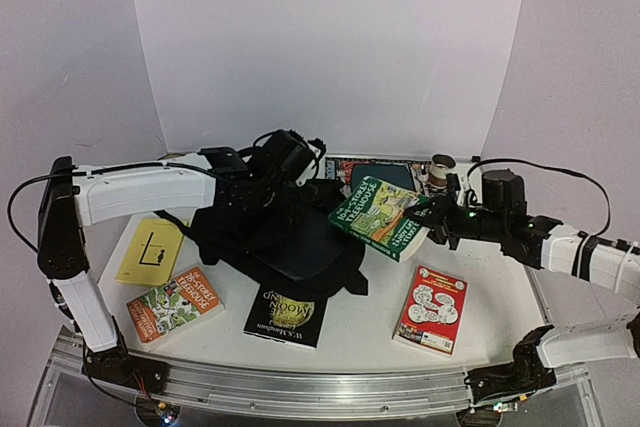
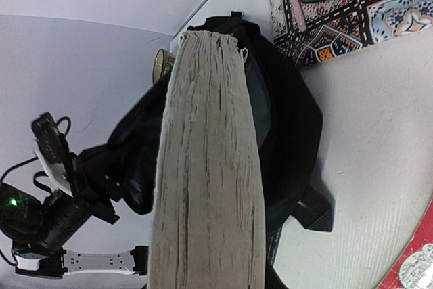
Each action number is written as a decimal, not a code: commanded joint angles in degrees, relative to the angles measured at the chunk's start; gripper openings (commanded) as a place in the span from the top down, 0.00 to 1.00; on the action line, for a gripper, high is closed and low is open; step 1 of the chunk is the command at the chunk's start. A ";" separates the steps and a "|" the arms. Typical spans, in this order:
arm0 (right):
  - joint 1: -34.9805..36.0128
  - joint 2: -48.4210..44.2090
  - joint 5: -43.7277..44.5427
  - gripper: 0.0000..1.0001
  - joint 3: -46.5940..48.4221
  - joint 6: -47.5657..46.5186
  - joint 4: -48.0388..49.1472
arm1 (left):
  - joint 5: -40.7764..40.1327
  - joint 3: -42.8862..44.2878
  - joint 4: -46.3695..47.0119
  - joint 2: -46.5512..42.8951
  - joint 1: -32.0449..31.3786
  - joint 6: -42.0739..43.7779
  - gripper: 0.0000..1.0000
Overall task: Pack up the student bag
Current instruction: Pick up the largest pocket of the bag from the student bag, then place the student bag in the largest pocket of the bag.
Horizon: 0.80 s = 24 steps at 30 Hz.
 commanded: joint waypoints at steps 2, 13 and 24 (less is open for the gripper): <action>5.72 -0.08 0.74 1.00 3.89 2.18 5.25 | -3.60 8.25 1.43 -1.63 1.22 -0.68 1.00; 10.65 12.30 5.12 1.00 8.88 3.67 11.41 | 8.61 11.19 1.73 -3.23 1.25 -2.81 1.00; 14.28 30.00 8.09 1.00 19.42 7.78 15.73 | 13.53 11.58 3.50 -4.10 1.26 -6.17 1.00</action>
